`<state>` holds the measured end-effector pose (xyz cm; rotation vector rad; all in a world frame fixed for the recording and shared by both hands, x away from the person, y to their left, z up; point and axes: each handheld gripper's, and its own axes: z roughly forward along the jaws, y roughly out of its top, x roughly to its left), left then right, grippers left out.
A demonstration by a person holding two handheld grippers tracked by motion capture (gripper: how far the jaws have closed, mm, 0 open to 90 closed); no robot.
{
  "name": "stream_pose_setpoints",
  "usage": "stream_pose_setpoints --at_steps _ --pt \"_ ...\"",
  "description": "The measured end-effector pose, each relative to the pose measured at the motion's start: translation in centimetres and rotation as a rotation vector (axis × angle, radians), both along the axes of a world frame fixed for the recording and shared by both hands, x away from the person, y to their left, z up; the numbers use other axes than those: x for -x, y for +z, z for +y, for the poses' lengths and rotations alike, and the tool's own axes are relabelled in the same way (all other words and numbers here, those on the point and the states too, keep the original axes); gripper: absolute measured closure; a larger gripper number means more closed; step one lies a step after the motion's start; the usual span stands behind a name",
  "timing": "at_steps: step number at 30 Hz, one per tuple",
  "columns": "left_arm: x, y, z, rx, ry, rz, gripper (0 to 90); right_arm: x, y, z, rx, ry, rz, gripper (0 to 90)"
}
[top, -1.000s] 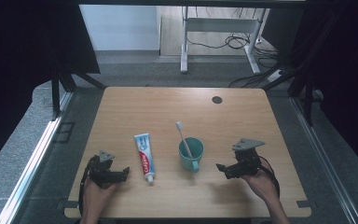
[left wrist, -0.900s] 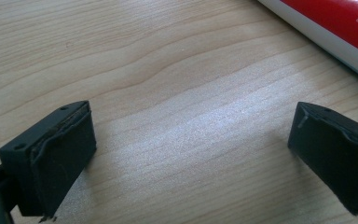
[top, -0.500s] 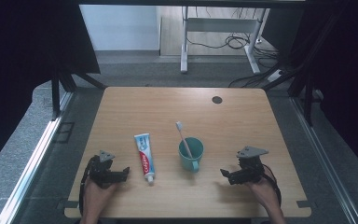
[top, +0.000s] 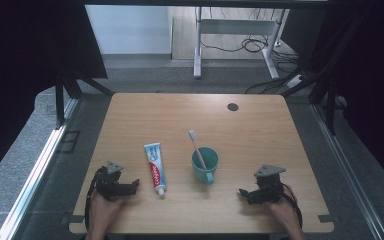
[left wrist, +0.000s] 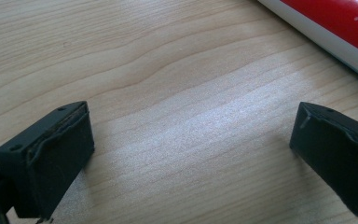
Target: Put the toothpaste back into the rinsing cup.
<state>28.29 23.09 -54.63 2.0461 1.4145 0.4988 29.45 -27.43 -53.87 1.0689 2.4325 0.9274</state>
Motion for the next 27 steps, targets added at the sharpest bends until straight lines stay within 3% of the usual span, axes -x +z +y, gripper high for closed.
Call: stream_pose_setpoints --at_steps 7,13,18,27 --pt "0.0 0.1 -0.2 -0.001 -0.009 0.003 0.0 0.1 -0.5 -0.3 -0.048 -0.012 0.003 0.0" --pt "0.0 0.4 -0.4 -0.002 -0.022 0.003 5.6 0.1 -0.5 -0.3 -0.046 -0.015 0.002 0.0" --pt "0.2 0.9 -0.7 -0.005 -0.033 -0.024 16.7 0.1 -0.5 -0.3 -0.046 -0.022 0.001 0.0" --pt "0.8 2.1 -0.6 0.029 -0.092 -0.033 59.2 0.1 -0.5 -0.3 -0.047 -0.024 0.001 0.0"
